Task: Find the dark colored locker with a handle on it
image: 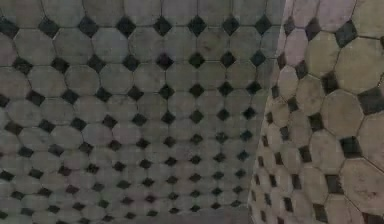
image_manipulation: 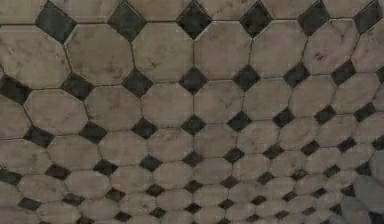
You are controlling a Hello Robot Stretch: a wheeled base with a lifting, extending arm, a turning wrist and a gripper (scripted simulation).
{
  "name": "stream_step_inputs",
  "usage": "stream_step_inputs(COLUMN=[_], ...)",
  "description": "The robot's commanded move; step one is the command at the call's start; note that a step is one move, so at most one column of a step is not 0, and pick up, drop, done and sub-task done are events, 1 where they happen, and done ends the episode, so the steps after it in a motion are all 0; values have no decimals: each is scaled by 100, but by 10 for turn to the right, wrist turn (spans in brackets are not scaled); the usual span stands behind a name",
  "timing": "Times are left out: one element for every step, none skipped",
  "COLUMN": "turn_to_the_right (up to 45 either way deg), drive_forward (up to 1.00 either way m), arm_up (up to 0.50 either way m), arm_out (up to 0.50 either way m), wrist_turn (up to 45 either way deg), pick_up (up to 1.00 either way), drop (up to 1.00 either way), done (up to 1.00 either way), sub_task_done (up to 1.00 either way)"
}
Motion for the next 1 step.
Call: stream_step_inputs(turn_to_the_right=[-450], drive_forward=[0], arm_up=[0], arm_out=[0], wrist_turn=[0], pick_up=[0], drop=[0], done=[0], sub_task_done=[0])
